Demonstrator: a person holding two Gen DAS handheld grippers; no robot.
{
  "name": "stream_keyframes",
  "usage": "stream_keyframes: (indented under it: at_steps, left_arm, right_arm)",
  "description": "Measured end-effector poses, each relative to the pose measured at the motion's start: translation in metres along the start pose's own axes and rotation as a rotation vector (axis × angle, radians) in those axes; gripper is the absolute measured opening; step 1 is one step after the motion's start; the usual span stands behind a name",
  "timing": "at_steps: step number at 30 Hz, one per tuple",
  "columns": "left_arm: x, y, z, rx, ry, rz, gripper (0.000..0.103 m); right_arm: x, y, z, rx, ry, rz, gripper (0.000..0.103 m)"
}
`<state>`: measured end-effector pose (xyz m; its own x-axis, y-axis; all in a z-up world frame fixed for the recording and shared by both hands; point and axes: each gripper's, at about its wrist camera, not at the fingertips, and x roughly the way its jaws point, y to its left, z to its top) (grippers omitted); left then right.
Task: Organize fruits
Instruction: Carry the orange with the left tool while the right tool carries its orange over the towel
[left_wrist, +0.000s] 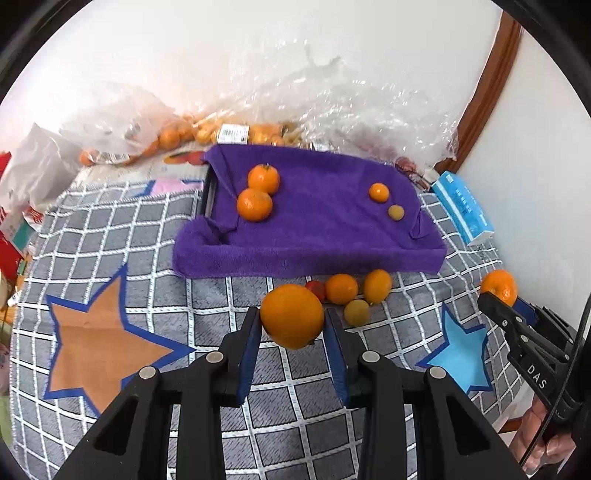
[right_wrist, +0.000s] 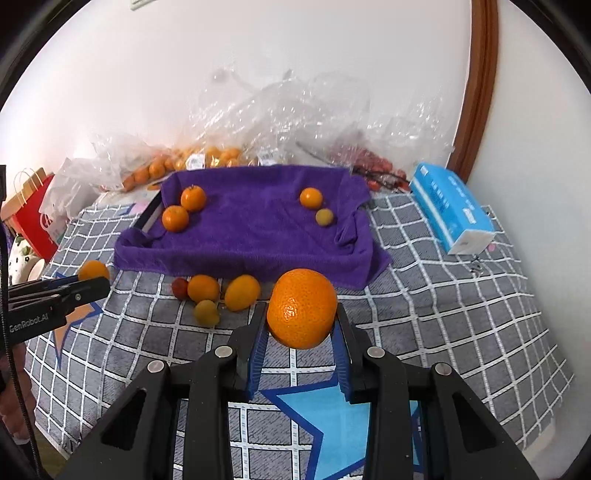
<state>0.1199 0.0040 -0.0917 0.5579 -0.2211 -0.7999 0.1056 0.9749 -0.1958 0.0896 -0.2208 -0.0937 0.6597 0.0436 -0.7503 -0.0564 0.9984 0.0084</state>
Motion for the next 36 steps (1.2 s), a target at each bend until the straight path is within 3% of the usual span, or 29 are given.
stream_keyframes:
  at_steps: [11, 19, 25, 36]
  left_arm:
    - [-0.029, 0.001, 0.016, -0.023, -0.059, 0.009, 0.032]
    - [-0.028, -0.002, 0.028, -0.008, -0.061, -0.049, 0.032]
    - [-0.044, -0.005, 0.042, -0.005, -0.122, -0.054, 0.032]
    - [-0.032, 0.013, 0.045, -0.041, -0.108, -0.065, 0.032]
  right_arm:
    - [-0.018, -0.006, 0.020, 0.006, -0.061, 0.020, 0.033]
    - [-0.012, -0.007, 0.029, -0.010, -0.049, 0.001, 0.033]
    - [-0.019, -0.006, 0.037, 0.004, -0.089, 0.027, 0.033]
    - [-0.008, 0.006, 0.048, -0.025, -0.087, 0.020, 0.033]
